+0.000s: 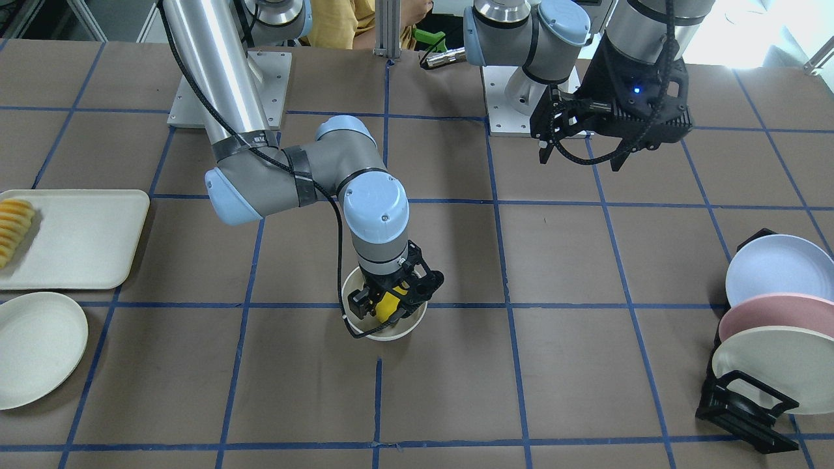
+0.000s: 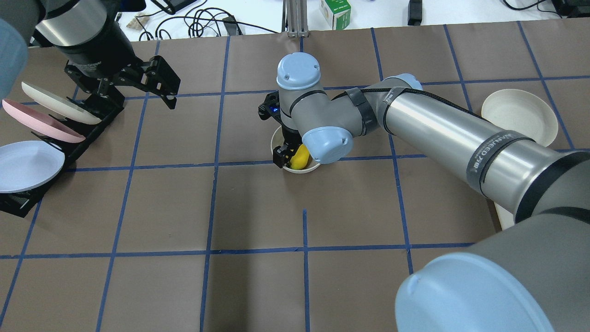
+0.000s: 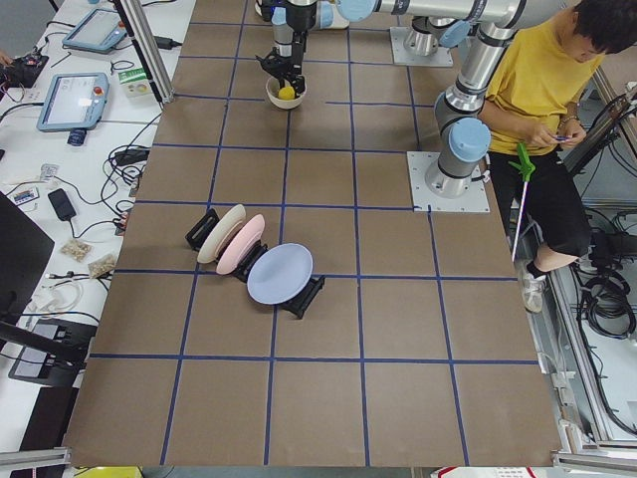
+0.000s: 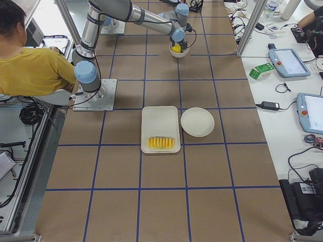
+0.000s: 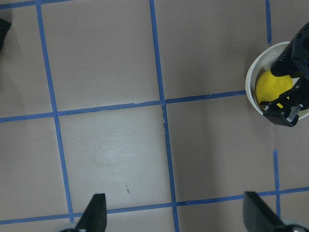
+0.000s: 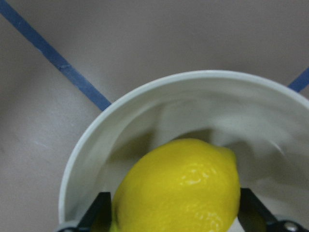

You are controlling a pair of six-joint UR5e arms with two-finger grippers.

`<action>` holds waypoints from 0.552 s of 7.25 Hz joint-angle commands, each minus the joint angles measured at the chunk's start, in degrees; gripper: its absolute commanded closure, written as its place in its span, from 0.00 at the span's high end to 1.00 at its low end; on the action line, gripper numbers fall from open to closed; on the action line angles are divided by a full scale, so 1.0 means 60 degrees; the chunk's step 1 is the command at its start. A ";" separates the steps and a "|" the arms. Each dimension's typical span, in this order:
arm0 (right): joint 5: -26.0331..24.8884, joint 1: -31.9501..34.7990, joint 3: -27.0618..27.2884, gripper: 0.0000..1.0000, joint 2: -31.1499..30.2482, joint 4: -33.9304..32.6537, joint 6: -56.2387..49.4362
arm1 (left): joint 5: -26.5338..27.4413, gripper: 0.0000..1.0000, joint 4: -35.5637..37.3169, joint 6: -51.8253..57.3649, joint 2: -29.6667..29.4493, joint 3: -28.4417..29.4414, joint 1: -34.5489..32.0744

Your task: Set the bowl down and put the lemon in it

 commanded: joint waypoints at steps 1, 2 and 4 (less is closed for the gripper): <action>-0.0033 -0.0088 -0.0104 1.00 -0.0263 0.0050 0.0026 | 0.0003 1.00 0.0000 -0.0005 0.0000 0.0005 -0.0001; -0.0062 -0.0161 -0.0119 1.00 -0.0555 0.0167 -0.0003 | 0.0003 1.00 0.0000 -0.0005 0.0000 0.0005 -0.0001; -0.0063 -0.0467 -0.0178 1.00 -0.1039 0.0605 -0.0003 | -0.0011 1.00 0.0000 -0.0005 -0.0014 0.0005 -0.0001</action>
